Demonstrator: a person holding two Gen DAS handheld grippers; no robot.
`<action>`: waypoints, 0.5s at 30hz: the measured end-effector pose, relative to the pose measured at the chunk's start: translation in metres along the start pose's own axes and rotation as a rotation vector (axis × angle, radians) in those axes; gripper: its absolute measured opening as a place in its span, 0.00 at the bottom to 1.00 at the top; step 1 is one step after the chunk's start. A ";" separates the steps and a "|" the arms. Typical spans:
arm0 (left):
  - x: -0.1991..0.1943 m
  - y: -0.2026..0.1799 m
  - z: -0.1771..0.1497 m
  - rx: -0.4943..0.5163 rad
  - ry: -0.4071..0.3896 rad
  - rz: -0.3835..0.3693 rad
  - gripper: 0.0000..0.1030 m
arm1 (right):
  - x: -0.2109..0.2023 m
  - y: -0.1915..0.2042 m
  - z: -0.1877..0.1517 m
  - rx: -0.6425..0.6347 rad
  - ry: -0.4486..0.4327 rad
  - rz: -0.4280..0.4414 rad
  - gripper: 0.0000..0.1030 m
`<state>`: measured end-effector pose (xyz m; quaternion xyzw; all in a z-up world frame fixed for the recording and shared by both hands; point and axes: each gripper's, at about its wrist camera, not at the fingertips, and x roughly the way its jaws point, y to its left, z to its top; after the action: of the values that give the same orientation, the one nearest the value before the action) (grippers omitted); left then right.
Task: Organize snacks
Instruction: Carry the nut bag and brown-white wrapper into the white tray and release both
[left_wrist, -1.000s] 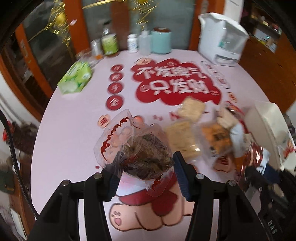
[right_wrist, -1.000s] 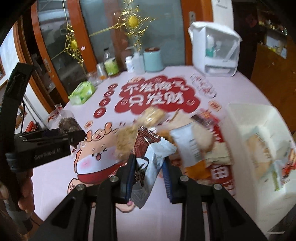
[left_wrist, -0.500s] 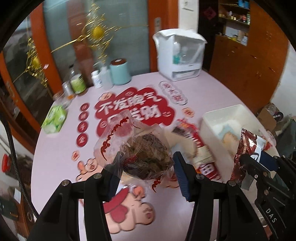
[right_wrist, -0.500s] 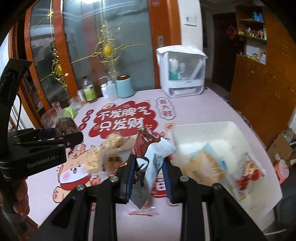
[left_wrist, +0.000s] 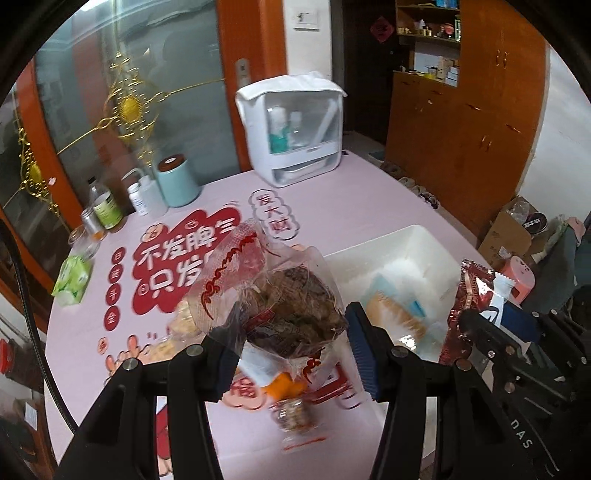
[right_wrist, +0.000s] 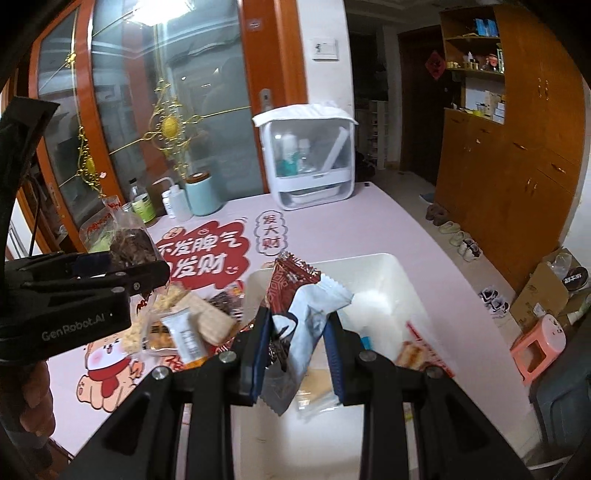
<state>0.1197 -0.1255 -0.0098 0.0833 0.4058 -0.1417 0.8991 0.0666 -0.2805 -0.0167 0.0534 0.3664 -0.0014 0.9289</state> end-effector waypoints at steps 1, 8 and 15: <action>0.003 -0.008 0.003 0.001 0.001 -0.004 0.51 | 0.001 -0.005 0.000 0.002 0.005 -0.001 0.28; 0.027 -0.051 0.019 0.011 0.026 -0.007 0.51 | 0.020 -0.039 -0.003 0.008 0.066 -0.009 0.29; 0.062 -0.090 0.026 0.027 0.083 -0.024 0.52 | 0.041 -0.065 -0.010 0.027 0.142 -0.021 0.31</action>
<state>0.1483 -0.2287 -0.0427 0.0963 0.4417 -0.1544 0.8785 0.0870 -0.3422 -0.0588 0.0619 0.4319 -0.0124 0.8997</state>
